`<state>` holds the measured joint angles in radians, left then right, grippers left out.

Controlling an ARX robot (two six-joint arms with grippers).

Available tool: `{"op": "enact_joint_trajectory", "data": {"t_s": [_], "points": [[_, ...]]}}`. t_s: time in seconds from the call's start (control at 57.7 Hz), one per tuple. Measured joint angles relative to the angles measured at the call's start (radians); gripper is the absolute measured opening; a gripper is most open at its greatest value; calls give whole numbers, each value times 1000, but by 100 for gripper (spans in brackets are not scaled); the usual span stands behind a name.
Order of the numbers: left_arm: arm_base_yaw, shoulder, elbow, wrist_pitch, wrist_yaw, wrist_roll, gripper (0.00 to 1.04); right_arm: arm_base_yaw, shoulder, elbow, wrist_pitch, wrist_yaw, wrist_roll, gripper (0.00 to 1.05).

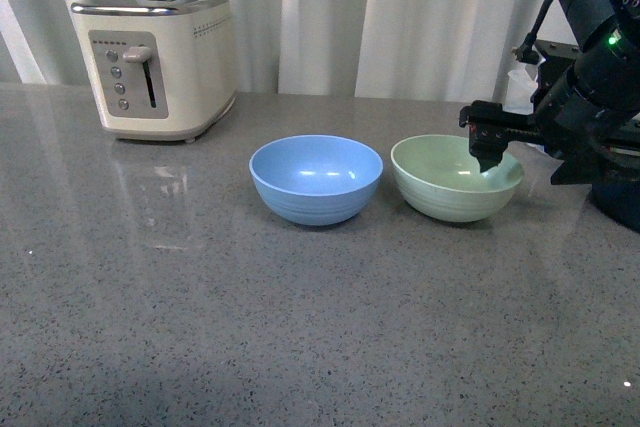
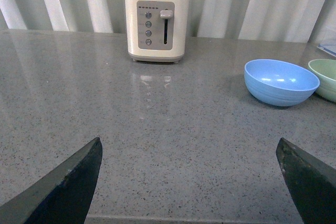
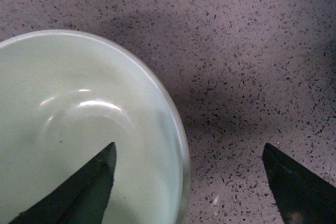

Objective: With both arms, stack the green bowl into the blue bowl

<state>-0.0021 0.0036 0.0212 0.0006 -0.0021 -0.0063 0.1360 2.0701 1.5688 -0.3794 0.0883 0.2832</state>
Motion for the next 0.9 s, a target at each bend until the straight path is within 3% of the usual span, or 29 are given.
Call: {"op": "enact_joint_trajectory", "data": {"t_s": [0.502,0.693,0.901], "points": [[0,0,0,0,0,0,98,6,50,40,-6,37,-9,3],[0,0,0,0,0,1,98,11,10,40,8,85,-50,1],[0,0,0,0,0,0,98,38,-127,40,37,48,-62,1]]}}
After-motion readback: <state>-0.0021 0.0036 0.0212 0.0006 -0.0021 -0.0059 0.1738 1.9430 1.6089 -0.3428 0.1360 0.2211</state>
